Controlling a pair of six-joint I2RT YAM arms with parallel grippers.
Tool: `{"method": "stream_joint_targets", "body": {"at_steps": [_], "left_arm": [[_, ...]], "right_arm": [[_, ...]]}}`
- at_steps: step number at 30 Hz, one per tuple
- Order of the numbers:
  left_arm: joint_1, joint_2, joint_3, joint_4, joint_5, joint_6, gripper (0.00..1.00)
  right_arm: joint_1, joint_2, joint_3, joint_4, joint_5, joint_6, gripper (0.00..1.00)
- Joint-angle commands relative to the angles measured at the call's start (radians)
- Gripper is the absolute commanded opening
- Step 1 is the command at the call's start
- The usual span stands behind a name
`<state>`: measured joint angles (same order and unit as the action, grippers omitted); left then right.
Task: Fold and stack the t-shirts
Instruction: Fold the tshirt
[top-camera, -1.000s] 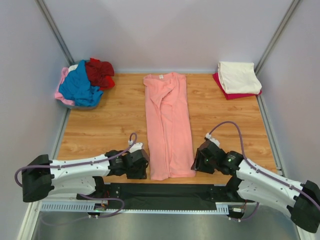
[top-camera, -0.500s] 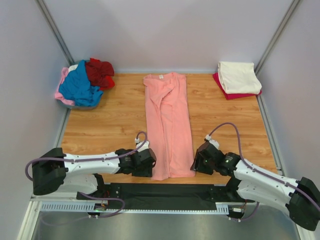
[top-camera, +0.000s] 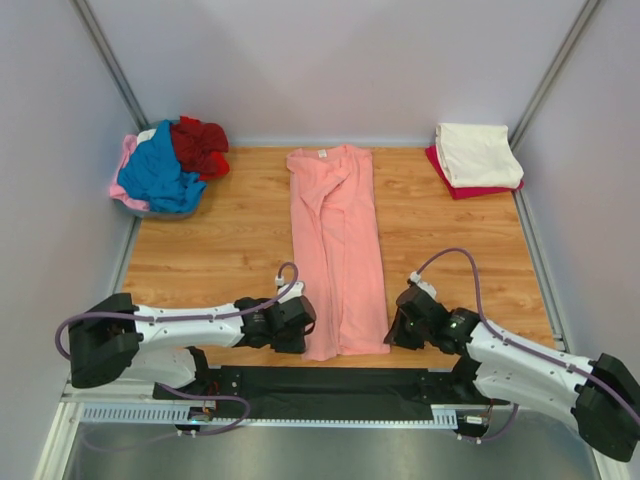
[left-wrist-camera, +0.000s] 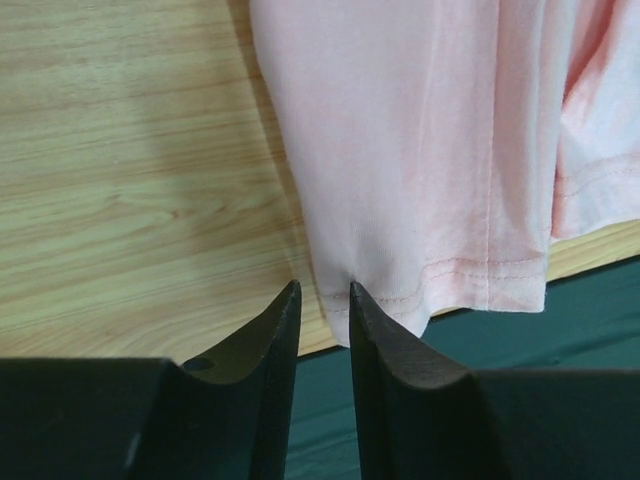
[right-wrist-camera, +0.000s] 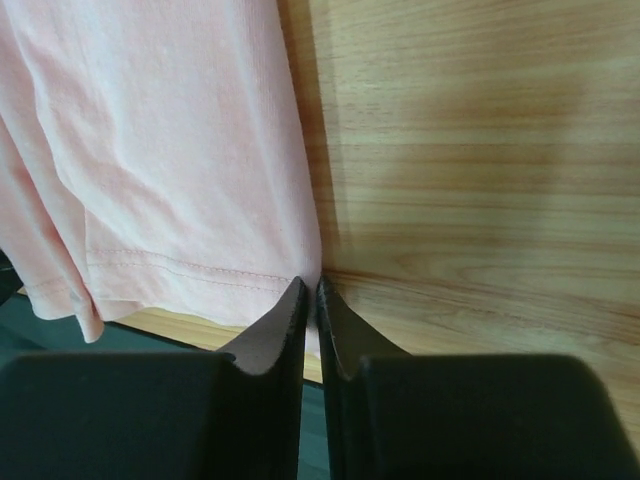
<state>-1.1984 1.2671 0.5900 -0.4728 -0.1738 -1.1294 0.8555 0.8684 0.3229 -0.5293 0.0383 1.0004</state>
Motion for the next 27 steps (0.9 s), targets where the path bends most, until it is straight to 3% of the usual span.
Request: {"method": "stream_joint_targets", "body": {"at_steps": [1,3,8,14,15,27], "left_arm": [[-0.007,0.009,-0.012,0.066,0.026,0.002,0.33],[-0.007,0.003,-0.022,0.074,0.036,-0.010,0.31],[-0.007,-0.014,-0.079,0.134,0.063,-0.039,0.31],[-0.007,-0.003,-0.096,0.146,0.076,-0.061,0.08],[-0.007,-0.005,-0.094,0.146,0.074,-0.061,0.00],[-0.012,-0.153,-0.021,-0.082,0.036,-0.089,0.00]], "right_arm": [[0.005,-0.012,-0.033,0.014,-0.011,0.012,0.05],[0.005,-0.022,-0.038,0.011,-0.011,0.017,0.00],[0.005,-0.052,-0.057,0.008,-0.014,0.026,0.00],[0.005,-0.060,-0.062,0.002,-0.015,0.024,0.00],[0.007,-0.060,-0.062,0.003,-0.015,0.024,0.00],[0.007,-0.200,0.037,-0.207,0.037,0.021,0.00]]}}
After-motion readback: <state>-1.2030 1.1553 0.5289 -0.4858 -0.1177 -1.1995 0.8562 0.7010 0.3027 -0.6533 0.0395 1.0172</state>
